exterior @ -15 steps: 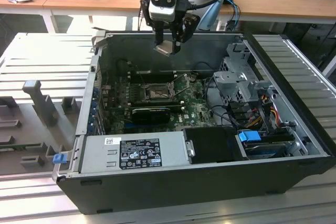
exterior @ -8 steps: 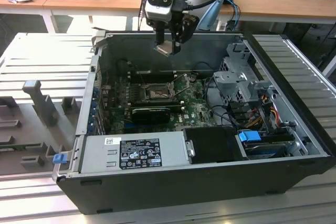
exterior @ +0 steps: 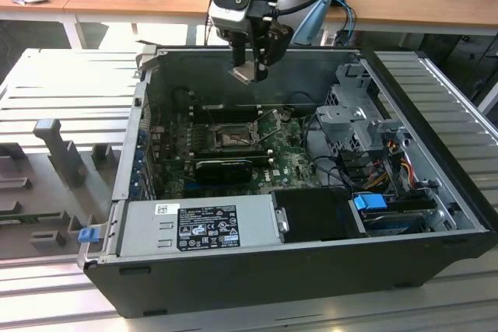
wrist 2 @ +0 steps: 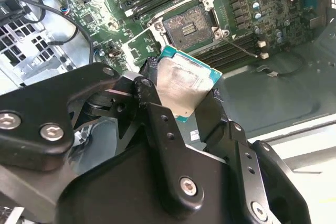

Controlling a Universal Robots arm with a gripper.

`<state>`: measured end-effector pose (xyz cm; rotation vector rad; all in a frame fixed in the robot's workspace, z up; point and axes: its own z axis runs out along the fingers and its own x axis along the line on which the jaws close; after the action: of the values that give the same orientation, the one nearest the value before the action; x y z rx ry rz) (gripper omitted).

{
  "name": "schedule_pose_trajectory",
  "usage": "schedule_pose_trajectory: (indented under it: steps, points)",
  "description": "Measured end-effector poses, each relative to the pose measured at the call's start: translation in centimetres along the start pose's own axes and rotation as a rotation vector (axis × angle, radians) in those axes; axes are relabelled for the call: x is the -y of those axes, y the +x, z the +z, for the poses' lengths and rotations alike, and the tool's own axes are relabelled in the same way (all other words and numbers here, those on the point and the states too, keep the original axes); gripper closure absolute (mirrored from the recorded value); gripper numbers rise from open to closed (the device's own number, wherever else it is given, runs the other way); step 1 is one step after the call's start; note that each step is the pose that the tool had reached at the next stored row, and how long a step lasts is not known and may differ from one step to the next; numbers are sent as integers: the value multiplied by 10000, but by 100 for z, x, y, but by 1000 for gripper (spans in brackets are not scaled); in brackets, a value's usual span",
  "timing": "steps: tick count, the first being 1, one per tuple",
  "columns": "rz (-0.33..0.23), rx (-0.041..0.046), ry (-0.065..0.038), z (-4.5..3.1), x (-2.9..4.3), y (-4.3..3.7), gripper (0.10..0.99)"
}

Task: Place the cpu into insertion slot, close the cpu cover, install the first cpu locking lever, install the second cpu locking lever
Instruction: 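Place the cpu into insertion slot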

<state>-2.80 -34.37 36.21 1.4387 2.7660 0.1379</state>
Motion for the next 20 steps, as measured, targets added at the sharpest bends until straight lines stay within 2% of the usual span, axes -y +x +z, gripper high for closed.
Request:
schedule_pose_trajectory:
  steps: [3, 6, 10, 16, 20]
  points:
    - [752, 66, -16, 2, 0, 0, 557]
    - [1158, 102, -26, 5, 0, 0, 557]
    - [2504, 221, -56, 11, 1, 0, 557]
    - [3265, 287, -74, 16, 1, 0, 557]
    - [3371, 298, -75, 89, 8, -2, 557]
